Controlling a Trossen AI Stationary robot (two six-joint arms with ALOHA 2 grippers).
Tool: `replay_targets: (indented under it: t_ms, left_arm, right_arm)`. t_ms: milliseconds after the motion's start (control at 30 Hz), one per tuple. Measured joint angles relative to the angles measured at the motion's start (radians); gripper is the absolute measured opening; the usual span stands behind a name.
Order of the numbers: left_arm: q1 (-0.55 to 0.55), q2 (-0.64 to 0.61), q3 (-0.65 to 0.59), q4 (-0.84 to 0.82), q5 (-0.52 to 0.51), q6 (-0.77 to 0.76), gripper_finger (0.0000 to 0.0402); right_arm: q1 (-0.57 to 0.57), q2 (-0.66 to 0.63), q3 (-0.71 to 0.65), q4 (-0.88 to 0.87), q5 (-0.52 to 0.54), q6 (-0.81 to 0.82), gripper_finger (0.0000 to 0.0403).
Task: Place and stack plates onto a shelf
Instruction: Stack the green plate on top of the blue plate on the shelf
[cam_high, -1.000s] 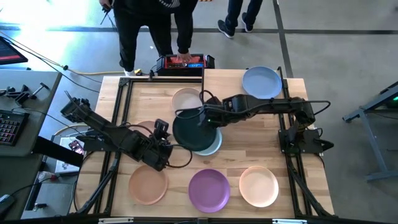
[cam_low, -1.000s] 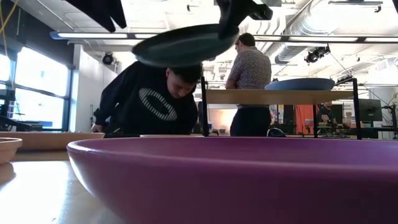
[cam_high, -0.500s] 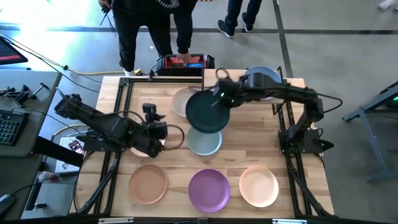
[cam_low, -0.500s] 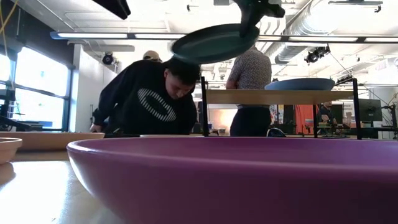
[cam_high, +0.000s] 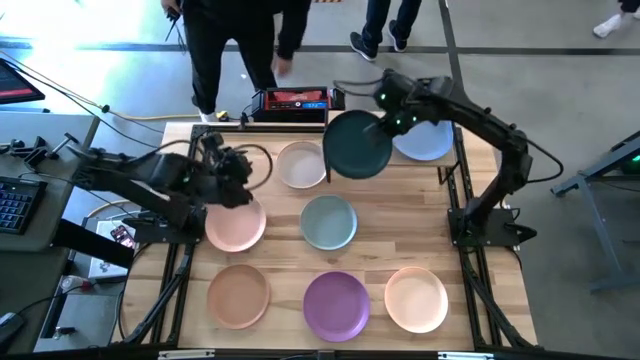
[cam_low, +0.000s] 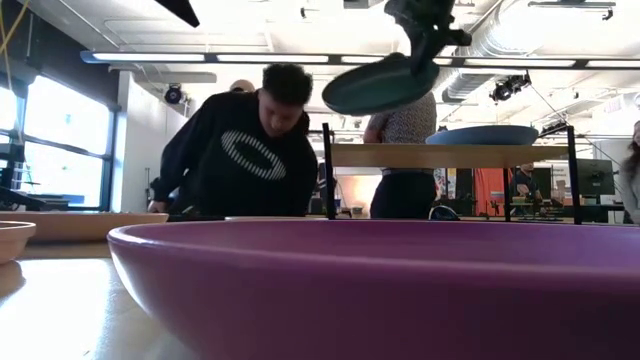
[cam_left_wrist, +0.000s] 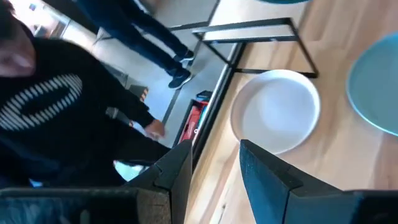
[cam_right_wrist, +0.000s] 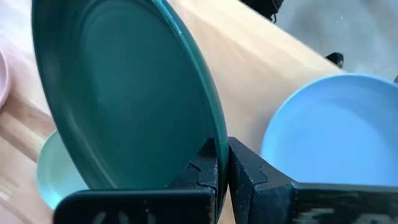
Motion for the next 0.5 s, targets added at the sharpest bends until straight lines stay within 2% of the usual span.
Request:
replay_targets:
  t_ms: [167, 500]
  left_arm:
    - [0.064, -0.033, 0.000, 0.000, 0.000, 0.000, 0.0122]
    - [0.182, -0.059, 0.000, 0.000, 0.001, 0.000, 0.0122]
  right_arm:
    - [-0.093, 0.000, 0.000, -0.001, -0.038, -0.065, 0.0000]
    - [-0.241, 0.000, 0.000, -0.002, -0.190, -0.193, 0.0000]
